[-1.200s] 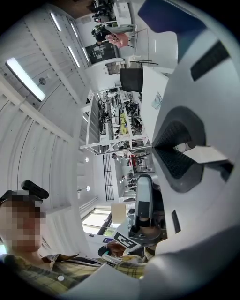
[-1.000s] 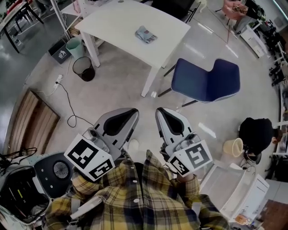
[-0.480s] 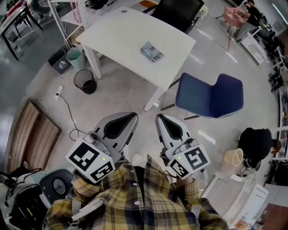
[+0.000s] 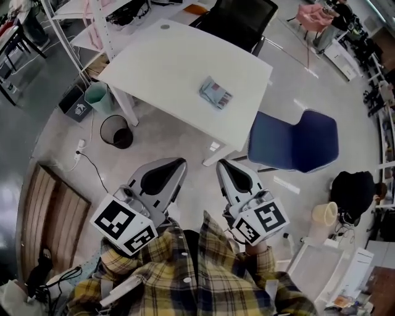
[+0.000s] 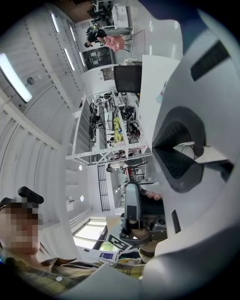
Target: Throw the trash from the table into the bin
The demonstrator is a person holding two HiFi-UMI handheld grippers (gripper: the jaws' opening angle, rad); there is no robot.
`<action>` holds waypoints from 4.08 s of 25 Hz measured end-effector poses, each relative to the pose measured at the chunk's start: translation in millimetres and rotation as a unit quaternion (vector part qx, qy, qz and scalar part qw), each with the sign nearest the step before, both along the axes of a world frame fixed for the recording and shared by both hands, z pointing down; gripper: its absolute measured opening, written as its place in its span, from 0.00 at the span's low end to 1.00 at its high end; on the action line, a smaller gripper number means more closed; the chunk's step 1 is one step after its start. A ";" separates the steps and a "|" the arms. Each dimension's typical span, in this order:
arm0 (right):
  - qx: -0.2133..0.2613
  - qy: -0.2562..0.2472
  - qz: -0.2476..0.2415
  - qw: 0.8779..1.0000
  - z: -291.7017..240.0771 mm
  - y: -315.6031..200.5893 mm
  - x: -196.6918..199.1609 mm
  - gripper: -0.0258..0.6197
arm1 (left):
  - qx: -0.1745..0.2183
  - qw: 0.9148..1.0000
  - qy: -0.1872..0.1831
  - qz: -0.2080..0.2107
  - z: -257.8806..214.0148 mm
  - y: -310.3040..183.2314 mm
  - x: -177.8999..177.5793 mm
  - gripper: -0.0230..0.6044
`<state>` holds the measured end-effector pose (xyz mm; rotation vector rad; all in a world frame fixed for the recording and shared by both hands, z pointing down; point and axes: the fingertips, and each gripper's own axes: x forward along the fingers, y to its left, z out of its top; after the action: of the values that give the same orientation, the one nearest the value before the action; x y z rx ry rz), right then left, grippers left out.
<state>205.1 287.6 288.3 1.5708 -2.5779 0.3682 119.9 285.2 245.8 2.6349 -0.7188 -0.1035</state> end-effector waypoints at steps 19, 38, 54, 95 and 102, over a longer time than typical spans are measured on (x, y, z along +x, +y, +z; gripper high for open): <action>-0.059 -0.009 0.024 0.998 45.3 -125.1 -3.3 0.04 | -0.046 0.999 -0.002 0.023 39.8 -127.7 -3.5 0.05; -0.032 -0.009 0.023 0.999 24.3 -301.2 70.9 0.04 | -0.010 1.000 -0.015 0.014 8.2 -300.8 63.0 0.05; -0.096 0.013 0.031 0.995 66.5 -336.5 81.8 0.04 | -0.027 0.998 -0.015 0.048 15.6 -350.2 73.3 0.05; -0.342 0.204 -0.092 0.913 283.2 -335.0 96.1 0.22 | -0.102 0.994 -0.047 0.000 77.0 -343.0 24.5 0.05; -0.360 0.222 -0.096 0.901 290.3 -331.0 99.9 0.13 | -0.108 0.993 -0.044 -0.006 79.7 -343.7 24.4 0.05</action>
<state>305.1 -43.4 578.5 0.9786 -1.8899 0.7357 144.3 -58.6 325.4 2.4407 -0.7306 0.0840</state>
